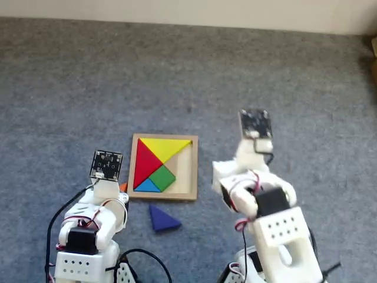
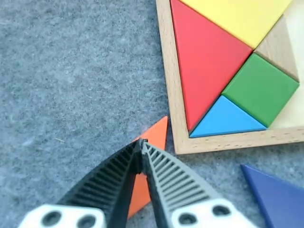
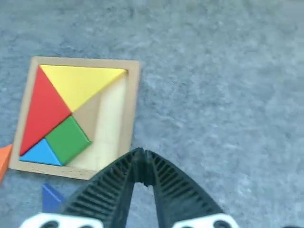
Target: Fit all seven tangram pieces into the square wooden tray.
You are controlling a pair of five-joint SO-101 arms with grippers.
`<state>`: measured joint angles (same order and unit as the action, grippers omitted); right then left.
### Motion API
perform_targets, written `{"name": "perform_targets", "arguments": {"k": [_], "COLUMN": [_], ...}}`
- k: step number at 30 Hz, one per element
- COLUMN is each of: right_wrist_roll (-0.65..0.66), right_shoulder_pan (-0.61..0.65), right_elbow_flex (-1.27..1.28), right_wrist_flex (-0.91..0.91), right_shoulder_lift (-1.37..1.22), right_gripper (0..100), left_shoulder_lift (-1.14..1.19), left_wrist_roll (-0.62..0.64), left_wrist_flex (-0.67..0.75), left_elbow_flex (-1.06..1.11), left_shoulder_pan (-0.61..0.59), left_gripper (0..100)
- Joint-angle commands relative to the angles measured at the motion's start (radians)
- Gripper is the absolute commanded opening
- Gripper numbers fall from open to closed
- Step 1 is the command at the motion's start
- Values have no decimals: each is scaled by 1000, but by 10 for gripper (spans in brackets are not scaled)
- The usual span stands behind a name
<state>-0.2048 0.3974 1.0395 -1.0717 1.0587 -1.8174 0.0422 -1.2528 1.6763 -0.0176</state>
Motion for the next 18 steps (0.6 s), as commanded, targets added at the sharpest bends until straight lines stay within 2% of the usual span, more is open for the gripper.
{"name": "perform_targets", "arguments": {"k": [1, 10, 18], "right_wrist_roll": [15, 15, 15], "right_shoulder_pan": [-35, -42, -154], "right_elbow_flex": [79, 337, 538], "right_wrist_flex": [-8, -8, -8], "right_shoulder_lift": [137, 427, 711], "right_gripper": [6, 6, 6], "left_shoulder_lift": [1, 1, 1], "left_wrist_roll": [9, 9, 9], "left_wrist_flex": [-5, -5, -5], "left_elbow_flex": [21, 21, 21], "left_shoulder_pan": [-1, -1, -1], "left_gripper": [9, 9, 9]}}
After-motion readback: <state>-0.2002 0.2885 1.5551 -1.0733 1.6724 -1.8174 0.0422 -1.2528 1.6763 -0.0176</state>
